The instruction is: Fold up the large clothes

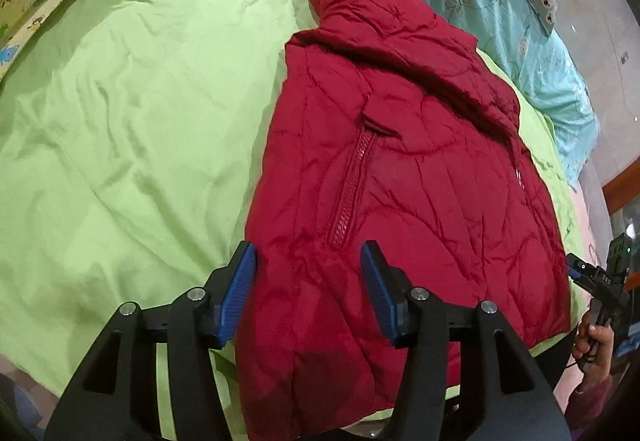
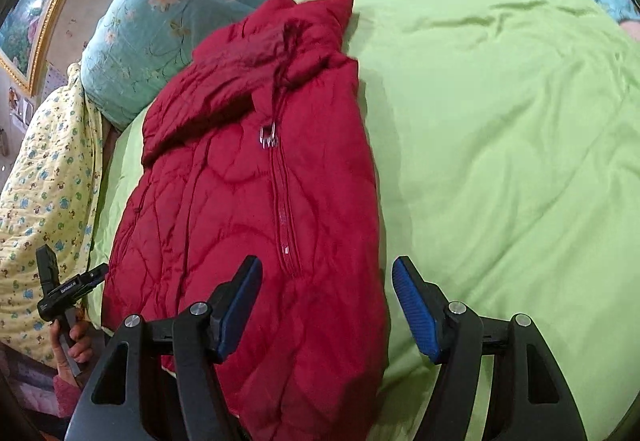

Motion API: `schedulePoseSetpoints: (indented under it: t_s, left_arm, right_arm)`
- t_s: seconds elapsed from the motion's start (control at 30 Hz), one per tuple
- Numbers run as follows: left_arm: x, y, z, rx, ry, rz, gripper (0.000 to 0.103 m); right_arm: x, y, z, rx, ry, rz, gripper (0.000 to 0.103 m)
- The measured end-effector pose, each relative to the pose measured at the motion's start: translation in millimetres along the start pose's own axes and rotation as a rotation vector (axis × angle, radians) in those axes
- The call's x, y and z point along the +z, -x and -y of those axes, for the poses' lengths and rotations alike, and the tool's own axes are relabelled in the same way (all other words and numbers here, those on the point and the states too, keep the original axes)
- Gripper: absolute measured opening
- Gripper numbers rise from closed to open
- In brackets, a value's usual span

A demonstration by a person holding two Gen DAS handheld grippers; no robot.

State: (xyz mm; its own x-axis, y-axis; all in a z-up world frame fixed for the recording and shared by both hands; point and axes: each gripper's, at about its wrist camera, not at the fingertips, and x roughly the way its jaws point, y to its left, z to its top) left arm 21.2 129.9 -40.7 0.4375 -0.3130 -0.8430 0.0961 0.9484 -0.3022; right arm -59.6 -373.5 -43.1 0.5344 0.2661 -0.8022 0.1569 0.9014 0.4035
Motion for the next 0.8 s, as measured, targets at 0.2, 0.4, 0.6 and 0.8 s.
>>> schedulePoseSetpoints:
  t_s: [0.2,0.4,0.6,0.8]
  left_arm:
    - [-5,-5,-4,-0.003,0.004,-0.030,0.057]
    - [-15,-4,-3,-0.016,-0.014,-0.049,0.057]
    - [-25,-3,0,-0.006,-0.040,-0.073,0.057]
    - [-35,-6,-1,-0.002,-0.073,-0.105,0.057]
  right_arm:
    - [-18,-12,-6,0.013,0.034,-0.072,0.069]
    - [-33,-9,-10,0.041,0.050,-0.109,0.070]
    - [-46,-6,-18,0.043,0.105,-0.154,0.068]
    - [-53,-8,-22,0.021,0.144,-0.192,0.068]
